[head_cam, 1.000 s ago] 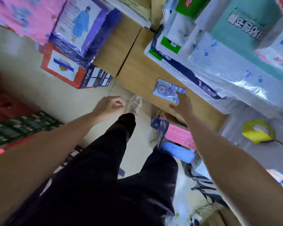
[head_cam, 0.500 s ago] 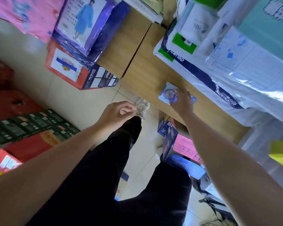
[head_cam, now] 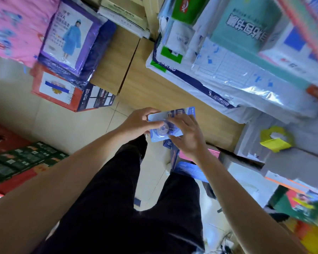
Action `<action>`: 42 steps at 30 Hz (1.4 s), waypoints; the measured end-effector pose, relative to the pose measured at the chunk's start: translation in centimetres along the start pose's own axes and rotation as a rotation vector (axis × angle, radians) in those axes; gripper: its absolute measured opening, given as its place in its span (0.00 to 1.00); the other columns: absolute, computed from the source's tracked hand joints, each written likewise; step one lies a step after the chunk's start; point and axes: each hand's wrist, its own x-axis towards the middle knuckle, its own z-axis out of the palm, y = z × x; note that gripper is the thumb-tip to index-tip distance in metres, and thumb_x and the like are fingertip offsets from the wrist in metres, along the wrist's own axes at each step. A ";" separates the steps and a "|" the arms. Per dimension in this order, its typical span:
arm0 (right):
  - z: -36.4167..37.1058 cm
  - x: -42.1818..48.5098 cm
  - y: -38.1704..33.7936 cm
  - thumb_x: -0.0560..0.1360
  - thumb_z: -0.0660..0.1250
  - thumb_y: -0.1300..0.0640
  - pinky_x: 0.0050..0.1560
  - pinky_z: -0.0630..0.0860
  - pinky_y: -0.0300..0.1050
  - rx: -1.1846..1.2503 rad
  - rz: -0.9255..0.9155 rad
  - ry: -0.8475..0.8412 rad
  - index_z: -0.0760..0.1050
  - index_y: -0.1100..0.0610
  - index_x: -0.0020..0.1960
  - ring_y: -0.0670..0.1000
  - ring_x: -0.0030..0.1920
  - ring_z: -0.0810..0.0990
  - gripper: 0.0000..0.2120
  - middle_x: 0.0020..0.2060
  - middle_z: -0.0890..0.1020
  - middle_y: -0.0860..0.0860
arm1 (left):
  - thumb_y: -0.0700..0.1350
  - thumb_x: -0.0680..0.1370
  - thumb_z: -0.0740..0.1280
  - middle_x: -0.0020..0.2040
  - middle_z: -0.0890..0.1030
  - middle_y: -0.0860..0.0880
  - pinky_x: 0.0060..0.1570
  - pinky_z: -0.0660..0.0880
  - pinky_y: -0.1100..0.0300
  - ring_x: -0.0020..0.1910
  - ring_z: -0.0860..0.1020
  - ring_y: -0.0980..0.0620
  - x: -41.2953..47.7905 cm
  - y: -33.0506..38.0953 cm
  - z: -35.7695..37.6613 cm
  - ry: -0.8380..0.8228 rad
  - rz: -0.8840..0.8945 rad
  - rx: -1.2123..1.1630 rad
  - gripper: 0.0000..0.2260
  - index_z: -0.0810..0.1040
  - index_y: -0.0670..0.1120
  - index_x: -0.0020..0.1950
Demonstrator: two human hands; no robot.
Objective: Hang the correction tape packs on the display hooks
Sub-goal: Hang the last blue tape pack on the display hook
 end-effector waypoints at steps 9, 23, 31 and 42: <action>-9.6 -5.0 -8.4 0.68 0.74 0.64 0.57 0.74 0.53 -0.113 -0.017 0.178 0.80 0.57 0.62 0.58 0.57 0.79 0.23 0.59 0.82 0.51 | 0.50 0.71 0.75 0.42 0.82 0.48 0.35 0.78 0.61 0.40 0.81 0.52 -8.3 4.4 2.1 -0.031 0.156 -0.133 0.10 0.84 0.48 0.49; -27.2 -11.1 -18.8 0.75 0.73 0.57 0.53 0.77 0.39 0.442 0.310 0.713 0.77 0.52 0.64 0.44 0.53 0.81 0.18 0.55 0.83 0.46 | 0.36 0.77 0.65 0.50 0.84 0.47 0.37 0.83 0.51 0.50 0.84 0.46 -21.8 22.0 10.5 0.018 0.659 -0.358 0.13 0.79 0.47 0.60; -41.3 -10.3 -21.1 0.76 0.72 0.56 0.52 0.79 0.47 0.293 0.083 0.960 0.80 0.51 0.58 0.47 0.49 0.83 0.11 0.50 0.85 0.47 | 0.42 0.66 0.66 0.41 0.85 0.56 0.41 0.75 0.54 0.42 0.80 0.53 -30.3 37.7 13.0 0.077 1.134 -0.269 0.14 0.82 0.53 0.48; -59.6 -7.8 -30.5 0.76 0.72 0.58 0.44 0.79 0.39 0.482 -0.204 1.024 0.76 0.58 0.63 0.47 0.46 0.83 0.16 0.47 0.85 0.52 | 0.43 0.70 0.70 0.51 0.85 0.49 0.61 0.76 0.33 0.54 0.83 0.44 -38.7 51.0 16.0 0.031 1.418 -0.231 0.19 0.77 0.45 0.61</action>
